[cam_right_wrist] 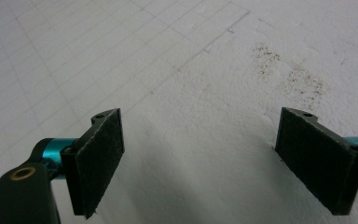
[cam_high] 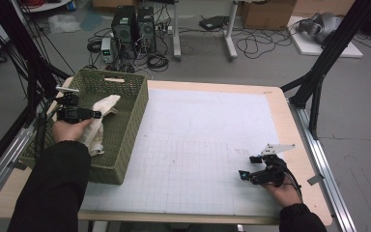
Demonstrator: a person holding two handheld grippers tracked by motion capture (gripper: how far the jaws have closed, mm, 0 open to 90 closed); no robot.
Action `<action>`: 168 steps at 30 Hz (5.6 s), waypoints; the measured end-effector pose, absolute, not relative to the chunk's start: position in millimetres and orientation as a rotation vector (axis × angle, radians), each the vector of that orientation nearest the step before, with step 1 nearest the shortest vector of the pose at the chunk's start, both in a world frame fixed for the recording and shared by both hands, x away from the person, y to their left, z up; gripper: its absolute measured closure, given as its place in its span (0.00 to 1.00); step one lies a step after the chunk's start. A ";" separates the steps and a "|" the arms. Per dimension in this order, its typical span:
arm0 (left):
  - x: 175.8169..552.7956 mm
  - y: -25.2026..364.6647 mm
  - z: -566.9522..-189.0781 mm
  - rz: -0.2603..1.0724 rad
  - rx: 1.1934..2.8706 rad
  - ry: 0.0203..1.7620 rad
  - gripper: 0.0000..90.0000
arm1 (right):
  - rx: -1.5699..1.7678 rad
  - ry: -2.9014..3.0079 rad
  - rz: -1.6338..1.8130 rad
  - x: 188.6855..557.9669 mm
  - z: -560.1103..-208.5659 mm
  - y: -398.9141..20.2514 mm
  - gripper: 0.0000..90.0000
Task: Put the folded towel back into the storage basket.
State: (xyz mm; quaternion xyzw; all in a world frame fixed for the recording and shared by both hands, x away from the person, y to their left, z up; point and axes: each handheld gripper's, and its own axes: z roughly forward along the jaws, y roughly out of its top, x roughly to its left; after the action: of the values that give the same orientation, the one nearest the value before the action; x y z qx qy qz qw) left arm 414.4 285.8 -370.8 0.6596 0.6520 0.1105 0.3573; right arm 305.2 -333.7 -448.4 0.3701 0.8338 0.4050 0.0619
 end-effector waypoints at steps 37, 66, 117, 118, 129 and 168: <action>430.0 260.4 -392.5 0.201 2.105 1.809 0.88 | 1.114 2.521 1.233 307.5 -448.9 -332.8 0.16; 425.8 258.3 -393.6 0.305 2.279 1.690 0.61 | 1.112 2.523 1.224 307.1 -449.0 -331.4 0.15; 400.4 258.2 -401.5 0.280 2.429 1.626 0.80 | 1.109 2.525 1.239 308.5 -449.6 -331.3 0.14; 400.2 257.3 -400.4 0.290 2.444 1.638 0.90 | 1.106 2.528 1.237 308.7 -449.5 -331.3 0.14; 396.8 249.4 -391.9 -0.110 2.335 1.603 0.84 | 1.105 2.526 1.237 309.1 -449.6 -331.0 0.14; 387.4 254.7 -376.6 0.210 2.171 1.428 0.51 | 1.039 2.543 1.212 311.4 -441.7 -315.7 0.14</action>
State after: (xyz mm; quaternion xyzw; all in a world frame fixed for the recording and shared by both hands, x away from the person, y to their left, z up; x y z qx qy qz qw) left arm 387.4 254.7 -376.6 0.8033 0.5281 0.0775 0.2641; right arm 311.4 -315.7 -441.7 0.3452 0.8448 0.4029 0.0696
